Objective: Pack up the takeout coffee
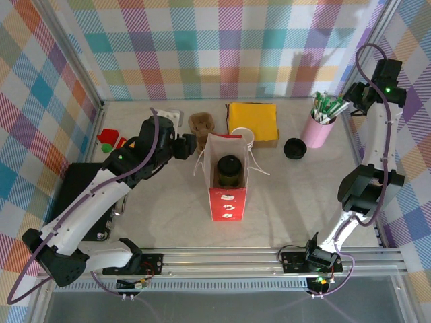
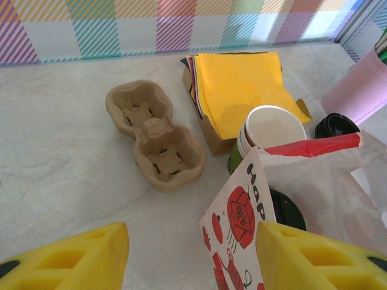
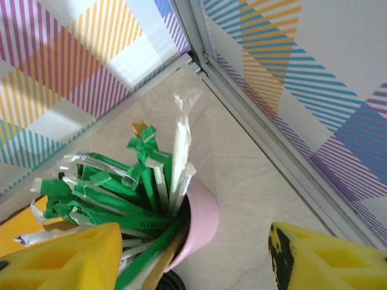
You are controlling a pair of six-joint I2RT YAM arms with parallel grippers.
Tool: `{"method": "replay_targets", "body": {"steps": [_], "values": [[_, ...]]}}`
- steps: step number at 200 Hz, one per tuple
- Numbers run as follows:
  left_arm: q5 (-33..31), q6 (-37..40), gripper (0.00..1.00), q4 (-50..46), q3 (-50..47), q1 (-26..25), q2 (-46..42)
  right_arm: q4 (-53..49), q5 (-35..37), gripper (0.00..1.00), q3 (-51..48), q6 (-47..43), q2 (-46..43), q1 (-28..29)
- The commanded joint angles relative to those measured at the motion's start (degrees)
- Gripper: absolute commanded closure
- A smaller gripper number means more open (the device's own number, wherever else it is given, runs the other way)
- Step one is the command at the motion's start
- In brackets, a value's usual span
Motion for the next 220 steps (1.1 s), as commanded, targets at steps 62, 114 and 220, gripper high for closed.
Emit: {"method": "replay_targets", "body": {"steps": [62, 114, 220], "values": [[2.49, 0.66, 0.42, 2.89, -1.87, 0.3, -1.26, 13.75, 1.08, 0.37, -7.53, 2.51, 0.46, 0.44], [3.68, -0.56, 0.43, 2.78, -2.99, 0.23, -2.18, 22.99, 3.55, 0.36, -14.33, 2.64, -1.5, 1.0], [5.22, -1.63, 0.44, 2.33, -4.73, 0.23, -3.37, 40.24, 3.99, 0.33, -24.4, 1.73, -1.37, 1.62]]}}
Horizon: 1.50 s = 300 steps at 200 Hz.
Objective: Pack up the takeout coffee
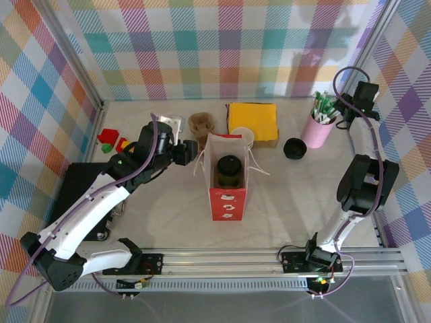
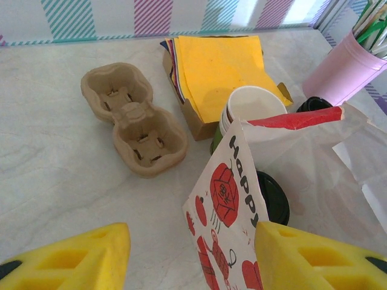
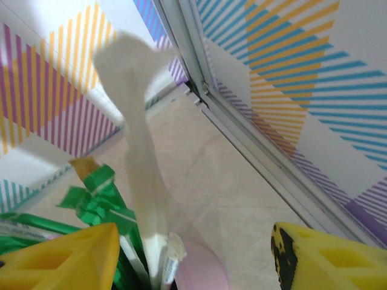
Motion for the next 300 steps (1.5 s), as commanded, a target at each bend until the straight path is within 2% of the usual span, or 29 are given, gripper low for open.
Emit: {"method": "replay_targets", "body": {"steps": [1, 53, 89, 123, 162, 224, 276, 300], "values": [[0.86, -0.89, 0.44, 0.75, -0.49, 0.23, -1.07, 6.54, -0.54, 0.33, -0.22, -0.16, -1.39, 0.4], [0.59, -0.89, 0.44, 0.32, -0.35, 0.23, -0.81, 8.38, 0.21, 0.4, 0.62, -0.51, -0.1, 0.41], [0.82, -0.88, 0.44, 0.01, -0.27, 0.23, -0.69, 8.22, -0.02, 0.6, 1.22, -0.58, -0.36, 0.41], [1.22, -1.15, 0.44, -0.21, -0.29, 0.23, -0.83, 9.97, -1.0, 0.81, -1.74, -0.49, -4.57, 0.49], [2.03, -1.84, 0.44, -0.3, -0.68, 0.14, -1.55, 11.85, -1.5, 0.94, -5.61, -1.5, -10.49, 0.94], [2.46, -2.69, 0.44, -1.0, -1.39, -0.37, -4.19, 9.37, -1.6, 0.97, -7.95, -2.62, -19.47, 2.19], [0.25, -2.61, 0.44, -3.42, -1.76, -0.56, -6.87, 1.04, -1.34, 0.98, -1.66, -6.48, -27.29, 4.7], [-1.25, -1.86, 0.44, -4.99, -1.23, -0.55, -8.19, -2.16, -4.69, 0.98, 1.18, -7.16, -31.79, 5.71]]}}
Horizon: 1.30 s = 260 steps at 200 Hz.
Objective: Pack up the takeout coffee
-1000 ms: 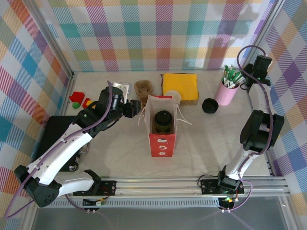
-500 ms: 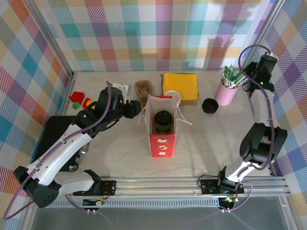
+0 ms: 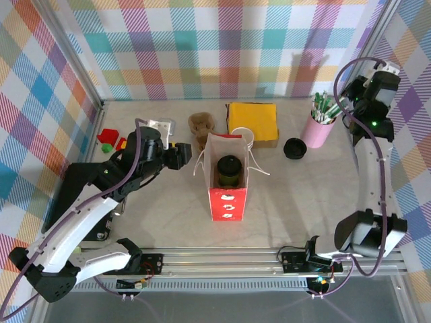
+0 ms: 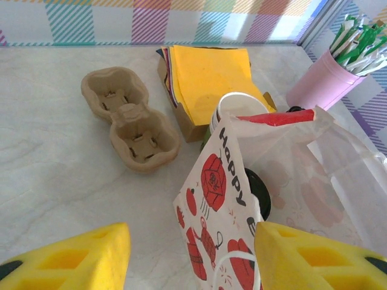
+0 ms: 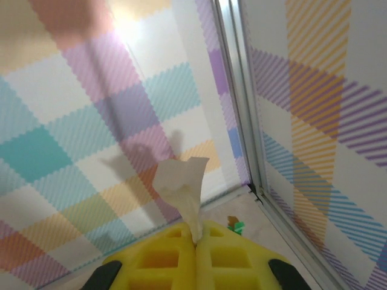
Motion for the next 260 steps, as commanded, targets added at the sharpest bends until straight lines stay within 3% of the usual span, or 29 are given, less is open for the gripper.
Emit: {"method": "replay_targets", "body": {"steps": [1, 57, 85, 108, 144, 189, 223, 260], "values": [[-1.99, 0.59, 0.44, -2.66, -0.13, -0.45, -2.01, -3.79, -3.38, 0.98, 4.65, -2.0, -5.83, 1.0], [-4.38, 0.82, 0.44, -5.26, -0.12, -0.38, -5.47, -10.03, -23.57, 0.99, 9.58, 4.74, -12.87, 5.41], [-4.59, -0.04, 0.44, -5.98, -0.46, -0.45, -6.91, -12.55, -31.44, 0.99, 9.92, 6.58, -14.24, 12.72], [-4.47, -0.75, 0.44, -6.43, -0.99, -0.45, -7.85, -15.33, -33.92, 1.0, 9.57, 6.65, -14.39, 20.92], [-4.38, -2.3, 0.45, -7.3, -1.73, -0.54, -9.17, -20.26, -31.77, 1.0, 6.6, 3.42, -15.01, 33.75], [-3.86, -3.78, 0.46, -7.12, -3.35, -0.62, -10.22, -22.13, -23.82, 1.0, -0.18, -1.69, -15.7, 47.21], [-3.68, -4.32, 0.46, -6.86, -3.81, -0.89, -9.96, -20.22, -19.42, 1.0, -5.7, -3.89, -15.24, 54.4], [-3.82, -4.29, 0.47, -6.81, -3.9, -1.08, -9.65, -17.8, -18.2, 0.98, -10.03, -4.44, -13.95, 58.02]]}}
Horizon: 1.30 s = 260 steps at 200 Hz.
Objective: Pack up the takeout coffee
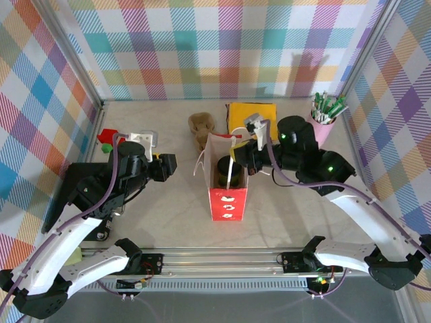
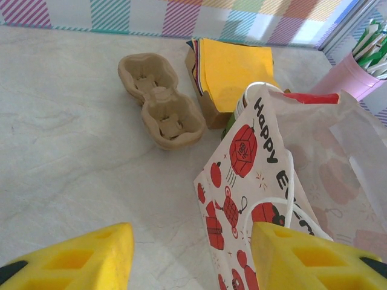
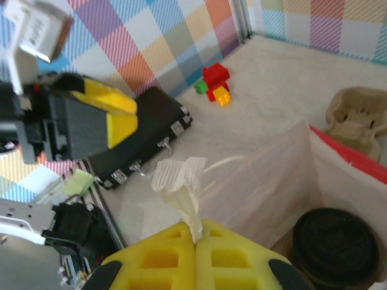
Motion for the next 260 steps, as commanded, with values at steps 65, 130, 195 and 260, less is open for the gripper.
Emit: {"method": "replay_targets", "body": {"steps": [65, 130, 195, 260], "values": [[-0.06, -0.72, 0.46, 0.12, -0.99, -0.8, -0.27, 1.7, 9.21, 0.61, -2.72, -3.59, 1.79, 4.62], [-0.41, -0.82, 0.46, -0.94, -0.86, -0.89, -0.42, -3.93, 22.74, 0.47, 11.83, 1.19, 11.51, -11.74], [-0.22, -1.77, 0.47, -1.77, -0.38, -1.15, -0.38, -8.03, 26.01, 0.41, 30.43, 5.31, 38.09, -25.79], [-0.63, -2.59, 0.47, -3.09, 0.15, -1.59, -0.7, -9.8, 24.61, 0.33, 42.93, 5.04, 59.65, -28.39]]}}
